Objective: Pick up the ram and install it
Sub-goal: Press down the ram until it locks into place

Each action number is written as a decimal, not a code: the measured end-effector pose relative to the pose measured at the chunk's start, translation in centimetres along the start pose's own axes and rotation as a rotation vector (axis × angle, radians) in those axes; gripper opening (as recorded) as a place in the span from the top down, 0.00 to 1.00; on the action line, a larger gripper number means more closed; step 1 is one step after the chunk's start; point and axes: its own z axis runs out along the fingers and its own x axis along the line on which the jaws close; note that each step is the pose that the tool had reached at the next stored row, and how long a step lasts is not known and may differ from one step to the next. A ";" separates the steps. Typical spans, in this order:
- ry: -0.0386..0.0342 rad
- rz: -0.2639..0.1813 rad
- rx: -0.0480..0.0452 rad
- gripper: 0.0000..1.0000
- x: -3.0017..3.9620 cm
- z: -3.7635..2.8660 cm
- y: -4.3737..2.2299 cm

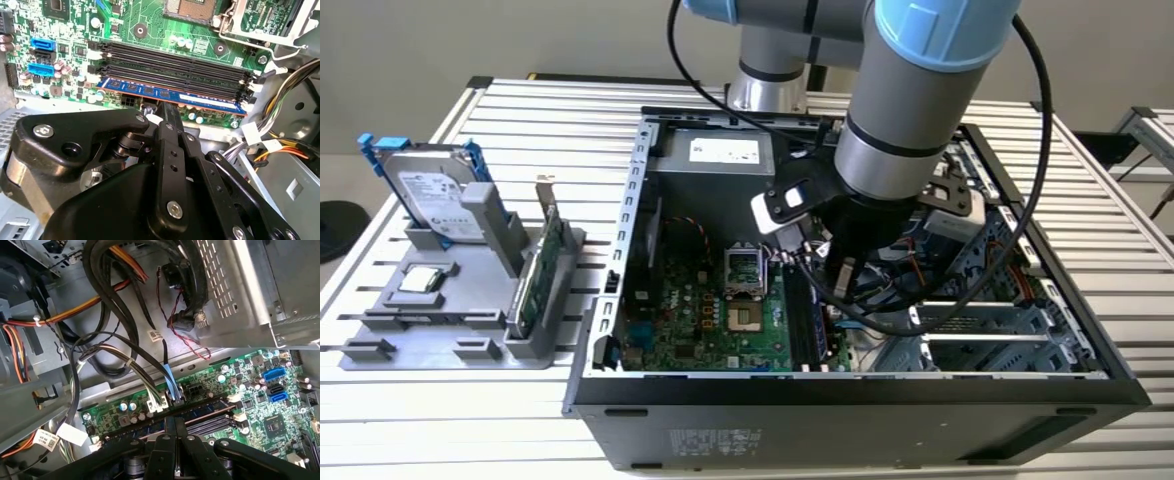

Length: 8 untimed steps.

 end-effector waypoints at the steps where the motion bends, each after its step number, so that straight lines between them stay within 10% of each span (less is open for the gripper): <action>1: 0.0003 -0.006 0.0000 1.00 0.00 0.01 0.00; 8: 0.0018 -0.044 -0.0004 1.00 0.00 0.04 0.00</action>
